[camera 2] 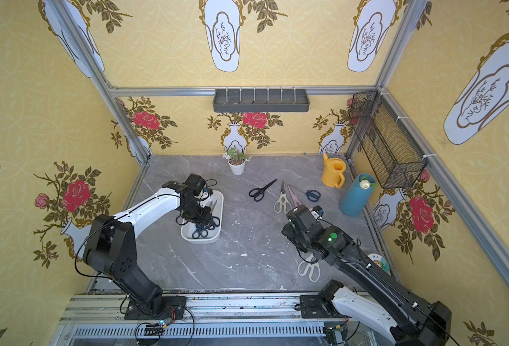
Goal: Put the scissors into the storage box
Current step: Place the scissors in the storage box.
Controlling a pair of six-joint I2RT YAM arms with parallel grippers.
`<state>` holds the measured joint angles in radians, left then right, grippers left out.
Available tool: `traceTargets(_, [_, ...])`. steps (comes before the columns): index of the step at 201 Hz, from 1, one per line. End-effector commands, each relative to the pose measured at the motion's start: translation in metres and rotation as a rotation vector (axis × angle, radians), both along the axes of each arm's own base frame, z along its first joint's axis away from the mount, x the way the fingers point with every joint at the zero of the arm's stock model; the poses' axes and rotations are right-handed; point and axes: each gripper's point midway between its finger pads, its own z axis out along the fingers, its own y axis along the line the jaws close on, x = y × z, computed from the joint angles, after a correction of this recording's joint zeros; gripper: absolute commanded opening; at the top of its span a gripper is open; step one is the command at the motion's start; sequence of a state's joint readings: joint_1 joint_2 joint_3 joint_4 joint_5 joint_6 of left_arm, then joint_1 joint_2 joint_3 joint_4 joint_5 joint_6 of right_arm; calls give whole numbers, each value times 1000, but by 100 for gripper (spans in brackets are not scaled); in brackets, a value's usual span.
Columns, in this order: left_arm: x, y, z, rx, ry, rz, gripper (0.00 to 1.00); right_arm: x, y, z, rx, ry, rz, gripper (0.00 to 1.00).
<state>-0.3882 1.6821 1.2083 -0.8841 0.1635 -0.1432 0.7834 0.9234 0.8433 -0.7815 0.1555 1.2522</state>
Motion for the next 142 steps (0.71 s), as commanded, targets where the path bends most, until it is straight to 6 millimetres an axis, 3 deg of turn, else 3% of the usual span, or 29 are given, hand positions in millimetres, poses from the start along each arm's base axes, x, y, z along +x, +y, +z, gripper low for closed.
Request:
traceTargets(1, [3, 0, -9, -30, 20, 60, 16, 7, 11, 9, 25, -26, 26, 54])
traceTargets(43, [4, 2, -25, -34, 60, 74, 19, 10, 16, 8, 30, -22, 30, 54])
traceTargets(93, [5, -2, -32, -46, 98, 73, 30, 15, 27, 4, 28, 7, 48, 55])
traceTargets(122, [6, -4, -29, -61, 97, 71, 34, 19, 33, 3, 1, 20, 73, 55])
traceTargets(142, [8, -5, -15, -74, 68, 54, 34, 22, 31, -2, -50, 55, 102, 55])
